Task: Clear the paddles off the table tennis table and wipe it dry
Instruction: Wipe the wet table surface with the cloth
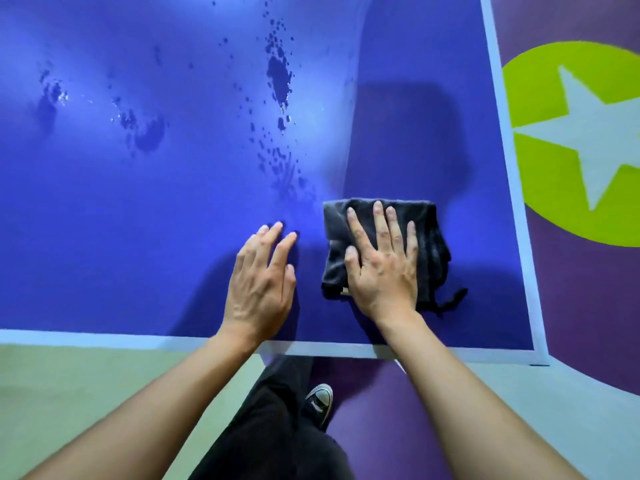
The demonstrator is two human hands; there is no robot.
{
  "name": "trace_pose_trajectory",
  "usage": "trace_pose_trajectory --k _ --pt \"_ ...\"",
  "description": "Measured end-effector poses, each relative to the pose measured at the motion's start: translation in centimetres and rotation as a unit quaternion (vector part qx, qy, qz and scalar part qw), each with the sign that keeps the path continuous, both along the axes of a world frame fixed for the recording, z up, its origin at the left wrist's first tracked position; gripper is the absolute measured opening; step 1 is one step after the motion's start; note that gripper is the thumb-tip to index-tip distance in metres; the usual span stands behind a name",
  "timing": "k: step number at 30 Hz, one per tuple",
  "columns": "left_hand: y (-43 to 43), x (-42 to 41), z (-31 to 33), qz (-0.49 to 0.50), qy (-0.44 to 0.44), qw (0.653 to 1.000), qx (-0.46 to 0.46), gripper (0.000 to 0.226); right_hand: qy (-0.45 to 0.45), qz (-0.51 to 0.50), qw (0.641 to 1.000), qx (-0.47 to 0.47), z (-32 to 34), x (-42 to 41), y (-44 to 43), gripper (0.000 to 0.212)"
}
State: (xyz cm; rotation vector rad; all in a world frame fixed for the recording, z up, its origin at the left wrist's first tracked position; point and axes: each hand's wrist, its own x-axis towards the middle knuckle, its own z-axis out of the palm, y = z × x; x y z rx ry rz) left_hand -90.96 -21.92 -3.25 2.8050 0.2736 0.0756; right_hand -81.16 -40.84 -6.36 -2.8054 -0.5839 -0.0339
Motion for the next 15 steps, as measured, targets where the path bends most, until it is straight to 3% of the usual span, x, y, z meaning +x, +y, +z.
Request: trace_pose_trajectory --k 6,12,15 --pt "0.5 -7.1 -0.2 0.024 0.028 0.999 0.033 0.054 0.004 0.008 1.0 0.0 0.4 -9.8 -1.3 0.062" --pt "1.7 -7.7 -0.5 0.009 0.019 0.999 0.042 0.052 0.006 0.039 0.999 -0.012 0.5 -9.1 2.2 0.062" --pt "2.8 -5.8 -0.5 0.018 0.009 0.999 0.038 0.049 0.006 0.003 1.0 -0.004 0.4 -5.9 4.6 0.061"
